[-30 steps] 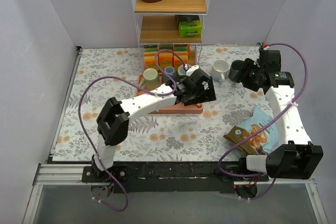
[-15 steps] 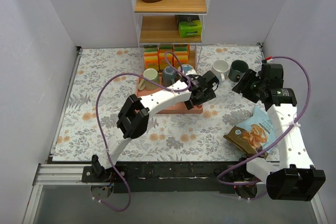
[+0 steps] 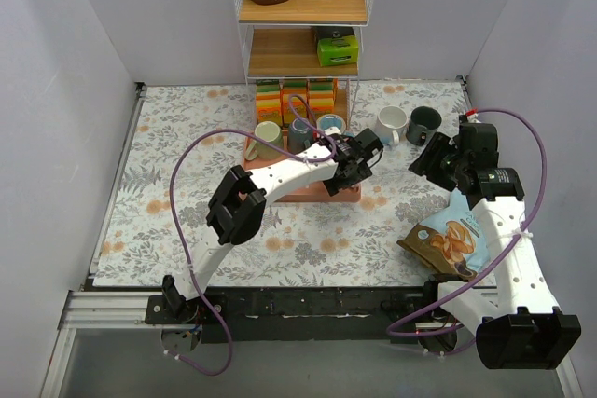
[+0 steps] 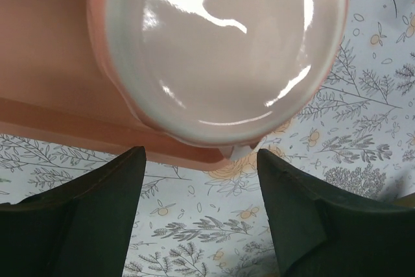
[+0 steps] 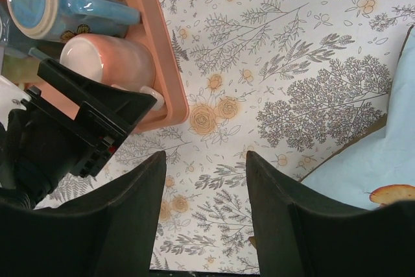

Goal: Turn the mug right side up

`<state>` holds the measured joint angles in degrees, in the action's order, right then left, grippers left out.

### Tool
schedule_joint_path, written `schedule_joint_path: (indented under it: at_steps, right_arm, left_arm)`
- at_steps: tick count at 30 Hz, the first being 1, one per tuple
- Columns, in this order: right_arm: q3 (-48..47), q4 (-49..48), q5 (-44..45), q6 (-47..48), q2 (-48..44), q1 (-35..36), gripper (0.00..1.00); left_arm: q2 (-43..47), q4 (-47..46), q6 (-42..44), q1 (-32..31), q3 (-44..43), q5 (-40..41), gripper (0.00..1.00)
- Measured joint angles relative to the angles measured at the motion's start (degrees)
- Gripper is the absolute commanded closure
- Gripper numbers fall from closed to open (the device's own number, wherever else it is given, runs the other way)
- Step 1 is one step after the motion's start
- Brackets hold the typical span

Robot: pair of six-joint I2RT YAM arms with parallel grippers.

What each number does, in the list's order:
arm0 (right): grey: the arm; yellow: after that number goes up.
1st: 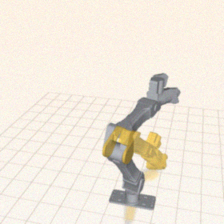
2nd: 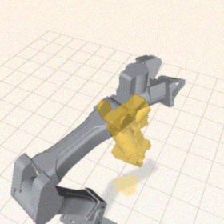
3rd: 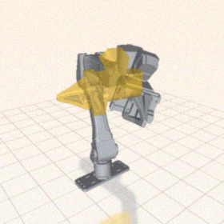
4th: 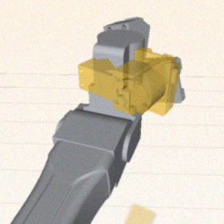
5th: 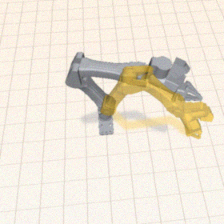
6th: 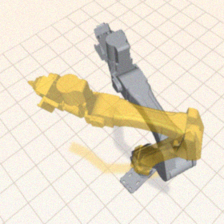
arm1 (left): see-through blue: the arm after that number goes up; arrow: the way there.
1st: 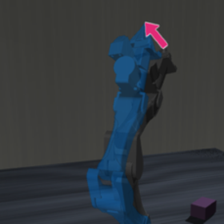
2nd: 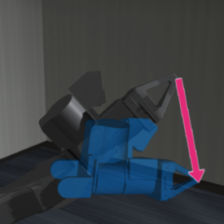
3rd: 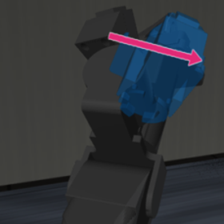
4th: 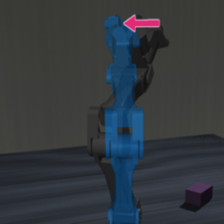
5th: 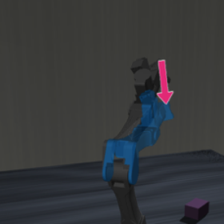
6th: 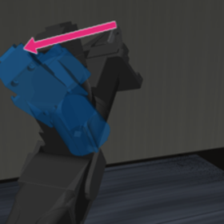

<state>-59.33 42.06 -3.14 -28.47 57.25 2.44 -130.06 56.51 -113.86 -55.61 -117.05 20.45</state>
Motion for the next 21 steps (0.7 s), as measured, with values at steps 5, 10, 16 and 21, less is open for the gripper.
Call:
schedule_joint_path:
  at_steps: [5, 10, 16, 21]
  right_arm:
    - [0.02, 0.20, 0.50, 0.26, 0.04, 0.63, 0.43]
    - [0.26, 0.11, 0.61, 0.50, 0.22, 1.14, 0.43]
    - [0.26, 0.11, 1.09, 1.33, 1.46, 1.75, 0.44]
    - [0.26, 0.09, 1.29, 1.68, 1.84, 1.81, 0.44]
  left_arm:
    - [0.20, -1.36, -0.11, 1.60, 1.09, 0.83, 0.32]
    - [1.16, -4.92, -0.20, 2.60, 4.02, 0.92, 0.40]
    - [1.27, -5.92, -0.63, 2.67, 4.11, 0.35, 0.66]
    - [1.66, -5.31, -0.79, 2.67, 4.20, 0.04, 0.67]
